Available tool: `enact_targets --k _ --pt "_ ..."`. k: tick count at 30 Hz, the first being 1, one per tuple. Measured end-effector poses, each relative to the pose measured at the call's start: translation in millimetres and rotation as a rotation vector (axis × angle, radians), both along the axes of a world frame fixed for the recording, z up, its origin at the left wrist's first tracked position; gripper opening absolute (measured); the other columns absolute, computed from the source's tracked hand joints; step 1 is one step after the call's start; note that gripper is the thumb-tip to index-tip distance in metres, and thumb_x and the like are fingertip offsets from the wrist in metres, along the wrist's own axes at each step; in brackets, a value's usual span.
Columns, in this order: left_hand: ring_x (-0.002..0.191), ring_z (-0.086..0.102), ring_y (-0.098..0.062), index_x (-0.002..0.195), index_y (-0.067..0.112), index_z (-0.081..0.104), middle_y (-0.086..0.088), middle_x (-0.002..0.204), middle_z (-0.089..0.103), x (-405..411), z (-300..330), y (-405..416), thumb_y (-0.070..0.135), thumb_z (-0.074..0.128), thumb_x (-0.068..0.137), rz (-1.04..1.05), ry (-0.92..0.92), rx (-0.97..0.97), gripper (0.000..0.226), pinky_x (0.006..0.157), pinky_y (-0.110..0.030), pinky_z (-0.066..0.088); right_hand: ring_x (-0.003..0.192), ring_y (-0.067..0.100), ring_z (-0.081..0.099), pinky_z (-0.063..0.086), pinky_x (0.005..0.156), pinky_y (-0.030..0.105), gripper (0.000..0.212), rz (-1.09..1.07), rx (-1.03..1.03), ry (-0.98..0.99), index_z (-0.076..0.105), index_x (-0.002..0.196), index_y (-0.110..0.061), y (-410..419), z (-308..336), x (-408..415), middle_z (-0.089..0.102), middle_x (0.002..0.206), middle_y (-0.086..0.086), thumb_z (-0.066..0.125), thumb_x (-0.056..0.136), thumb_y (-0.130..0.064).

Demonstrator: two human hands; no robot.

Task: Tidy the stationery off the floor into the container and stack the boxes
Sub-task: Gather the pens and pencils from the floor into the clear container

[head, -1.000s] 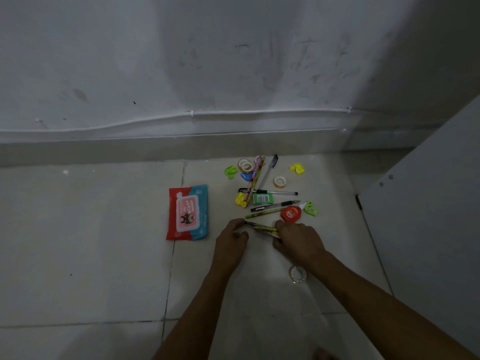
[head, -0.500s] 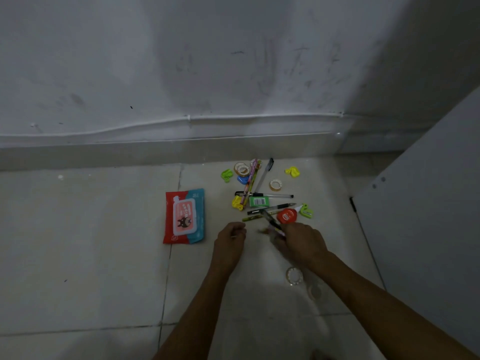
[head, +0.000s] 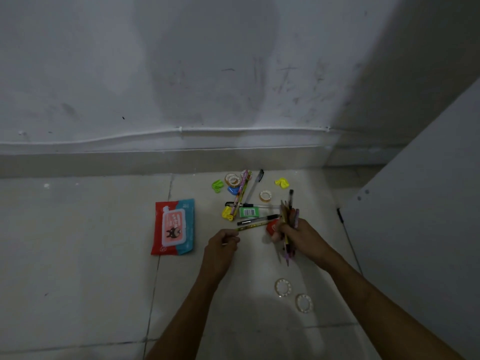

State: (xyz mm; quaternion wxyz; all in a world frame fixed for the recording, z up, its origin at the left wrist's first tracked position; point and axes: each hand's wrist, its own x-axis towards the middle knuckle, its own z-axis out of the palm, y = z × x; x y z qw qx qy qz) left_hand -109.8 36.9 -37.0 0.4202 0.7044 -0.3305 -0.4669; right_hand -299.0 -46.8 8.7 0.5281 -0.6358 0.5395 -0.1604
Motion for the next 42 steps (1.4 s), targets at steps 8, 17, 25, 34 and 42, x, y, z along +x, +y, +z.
enact_targets --k 8,17,25,34,42 --pt "0.102 0.054 -0.019 0.114 0.019 0.06 -0.004 0.116 0.059 -6 -6 -18 0.02 0.051 0.094 -0.343 -0.626 -0.054 0.022 0.086 -0.029 0.042 0.051 0.015 0.044 0.037 0.05 0.023 0.023 -0.129 -0.013 -0.03 0.049 0.072 -0.019 0 -11 -8 0.048 0.056 0.001 0.055 0.094 -0.023" --pt "0.121 0.043 -0.025 0.132 0.021 0.044 -0.003 0.14 0.042 -7 -18 -51 0.028 0.042 0.094 -0.599 -1.053 0.021 0.039 0.088 -0.037 0.042 0.039 0.006 0.043 0.037 0.046 0.022 0.034 -0.217 0.037 0.006 0.055 0.053 -0.024 -8 -25 1 0.049 0.046 -0.007 0.067 0.084 -0.023" --pt "0.127 0.035 -0.024 0.135 0.025 0.038 -0.001 0.14 0.038 -15 -32 -47 0.033 0.041 0.093 -0.632 -1.106 0.071 0.043 0.092 -0.036 0.038 0.037 0.004 0.038 0.033 0.042 0.018 0.043 -0.276 0.076 -0.096 0.053 0.048 -0.028 -6 -30 11 0.043 0.038 -0.011 0.064 0.089 -0.023" --pt "0.104 0.052 -0.025 0.114 0.015 0.048 -0.007 0.115 0.053 -36 -19 -38 0.028 0.042 0.092 -0.597 -1.003 0.172 0.026 0.078 -0.035 0.043 0.035 0.008 0.045 0.034 0.04 0.017 0.036 -0.326 0.16 0.023 0.05 0.054 -0.02 13 -47 14 0.049 0.039 -0.004 0.06 0.089 -0.024" --pt "0.107 0.054 -0.027 0.119 0.014 0.047 -0.007 0.121 0.052 -32 -19 -15 0.026 0.033 0.099 -0.624 -0.993 0.227 0.027 0.08 -0.037 0.045 0.035 0.01 0.047 0.036 0.042 0.019 0.032 -0.327 0.231 0.027 0.058 0.059 -0.013 24 -42 21 0.051 0.04 -0.002 0.06 0.09 -0.024"
